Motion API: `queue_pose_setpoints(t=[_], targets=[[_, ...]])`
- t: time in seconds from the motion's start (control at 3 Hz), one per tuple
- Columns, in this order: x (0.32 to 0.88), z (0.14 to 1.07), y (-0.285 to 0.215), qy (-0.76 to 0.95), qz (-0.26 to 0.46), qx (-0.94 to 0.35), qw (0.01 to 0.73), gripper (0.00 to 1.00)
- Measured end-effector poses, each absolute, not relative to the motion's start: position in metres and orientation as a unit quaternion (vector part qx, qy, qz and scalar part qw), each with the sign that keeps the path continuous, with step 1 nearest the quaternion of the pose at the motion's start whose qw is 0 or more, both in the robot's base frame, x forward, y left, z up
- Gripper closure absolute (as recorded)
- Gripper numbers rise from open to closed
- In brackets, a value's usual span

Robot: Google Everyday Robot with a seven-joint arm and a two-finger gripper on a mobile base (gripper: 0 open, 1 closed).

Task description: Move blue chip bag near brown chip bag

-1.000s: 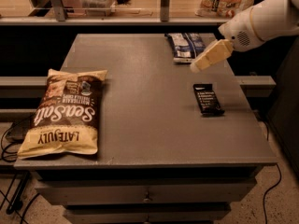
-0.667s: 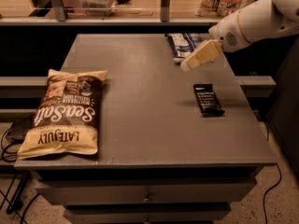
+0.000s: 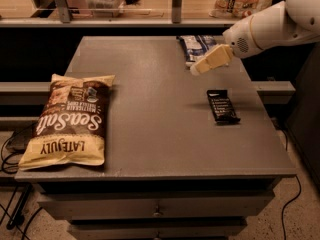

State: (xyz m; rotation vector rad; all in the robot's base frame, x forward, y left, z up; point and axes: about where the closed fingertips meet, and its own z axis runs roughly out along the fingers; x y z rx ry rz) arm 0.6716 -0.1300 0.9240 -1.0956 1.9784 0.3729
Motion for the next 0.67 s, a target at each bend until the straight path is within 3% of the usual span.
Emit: queue_pose_setpoints(t=[0.67], targets=[[0.72,0.917,-0.142,0.784,0.156,-0.383,0.463,0.0]])
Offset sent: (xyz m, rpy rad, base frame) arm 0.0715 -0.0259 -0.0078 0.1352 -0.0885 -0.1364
